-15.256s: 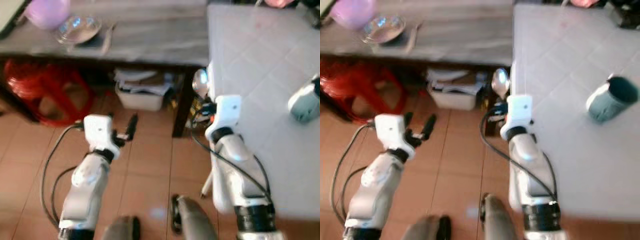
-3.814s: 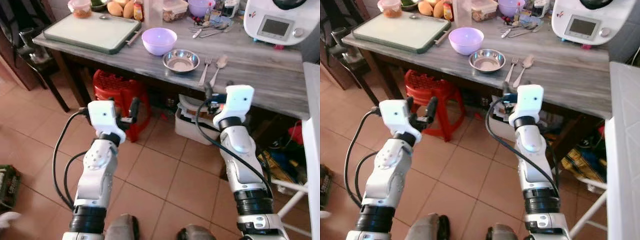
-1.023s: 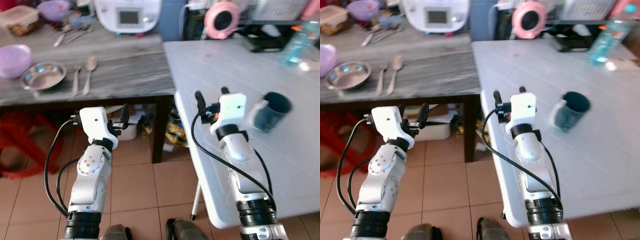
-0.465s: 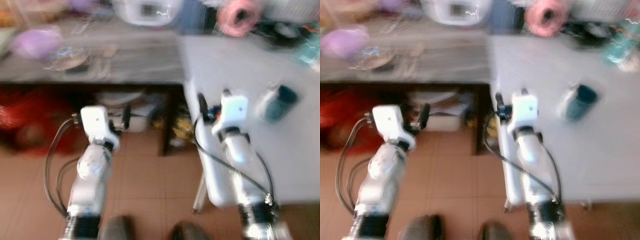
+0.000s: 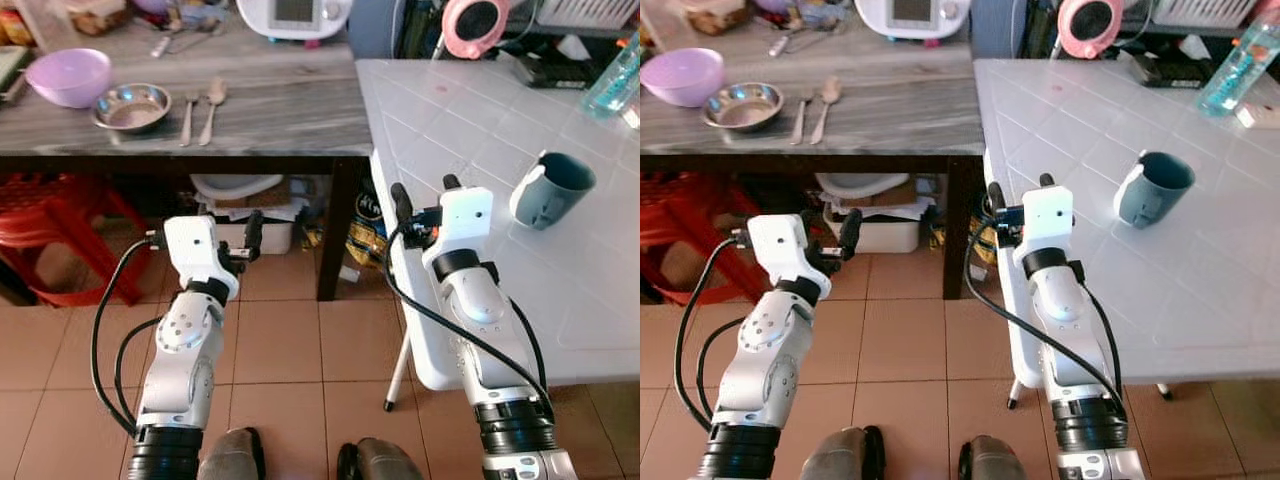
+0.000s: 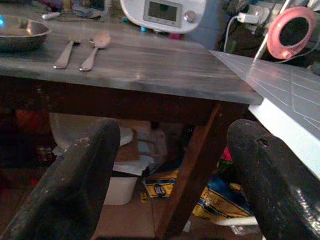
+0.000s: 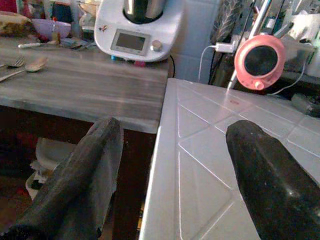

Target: Setting the table

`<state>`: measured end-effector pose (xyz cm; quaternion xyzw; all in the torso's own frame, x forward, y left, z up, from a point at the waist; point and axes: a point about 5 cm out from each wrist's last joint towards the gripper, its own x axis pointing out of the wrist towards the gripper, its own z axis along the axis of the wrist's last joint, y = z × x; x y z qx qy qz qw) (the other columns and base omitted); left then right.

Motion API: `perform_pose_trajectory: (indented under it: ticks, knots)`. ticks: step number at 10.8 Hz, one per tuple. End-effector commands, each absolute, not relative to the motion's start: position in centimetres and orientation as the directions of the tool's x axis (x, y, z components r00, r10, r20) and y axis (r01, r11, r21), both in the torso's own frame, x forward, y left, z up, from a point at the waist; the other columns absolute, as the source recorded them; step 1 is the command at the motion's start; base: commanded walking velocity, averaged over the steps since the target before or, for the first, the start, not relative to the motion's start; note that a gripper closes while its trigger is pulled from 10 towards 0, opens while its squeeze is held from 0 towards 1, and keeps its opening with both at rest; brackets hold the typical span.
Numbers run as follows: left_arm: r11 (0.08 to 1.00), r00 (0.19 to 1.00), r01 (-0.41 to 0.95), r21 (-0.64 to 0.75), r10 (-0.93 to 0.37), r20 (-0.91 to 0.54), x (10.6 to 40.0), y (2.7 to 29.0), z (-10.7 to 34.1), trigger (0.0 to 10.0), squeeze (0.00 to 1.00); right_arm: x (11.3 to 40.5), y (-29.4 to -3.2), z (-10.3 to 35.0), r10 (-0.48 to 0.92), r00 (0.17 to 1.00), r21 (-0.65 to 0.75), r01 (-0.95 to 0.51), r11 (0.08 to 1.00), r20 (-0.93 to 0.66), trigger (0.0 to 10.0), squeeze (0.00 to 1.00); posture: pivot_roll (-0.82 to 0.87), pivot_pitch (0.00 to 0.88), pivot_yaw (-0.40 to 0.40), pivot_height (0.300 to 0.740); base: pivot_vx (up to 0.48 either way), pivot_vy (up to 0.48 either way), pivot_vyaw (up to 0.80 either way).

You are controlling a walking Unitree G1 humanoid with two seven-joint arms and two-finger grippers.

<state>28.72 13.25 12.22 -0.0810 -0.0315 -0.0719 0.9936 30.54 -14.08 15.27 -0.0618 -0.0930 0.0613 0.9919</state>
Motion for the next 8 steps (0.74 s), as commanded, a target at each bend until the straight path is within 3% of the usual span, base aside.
perform_pose_trajectory:
  ticks: [1, 3, 8]
  knots:
    - [0.976, 0.985, 0.156, -0.152, -0.143, 0.096, 28.74, 13.18, 12.66, 10.0, 0.00, 30.45, -14.27, 15.43, 0.131, 0.975, -0.135, -0.107, 0.985, 0.180, 10.0, 0.00, -0.07, 0.127, -0.007, 0.740, 0.000, 0.000, 0.00]
    - [0.975, 0.984, 0.163, -0.153, -0.149, 0.099, 28.76, 13.14, 12.70, 10.0, 0.00, 30.43, -14.43, 15.44, 0.128, 0.976, -0.138, -0.104, 0.985, 0.178, 10.0, 0.00, -0.08, 0.125, -0.007, 0.740, 0.000, -0.126, 0.00]
    - [0.976, 0.986, 0.156, -0.153, -0.146, 0.079, 27.91, 13.49, 12.11, 10.0, 0.00, 29.95, -14.90, 14.94, 0.124, 0.978, -0.149, -0.100, 0.984, 0.165, 10.0, 0.00, -0.08, 0.138, -0.013, 0.740, 0.000, -0.307, 0.00]
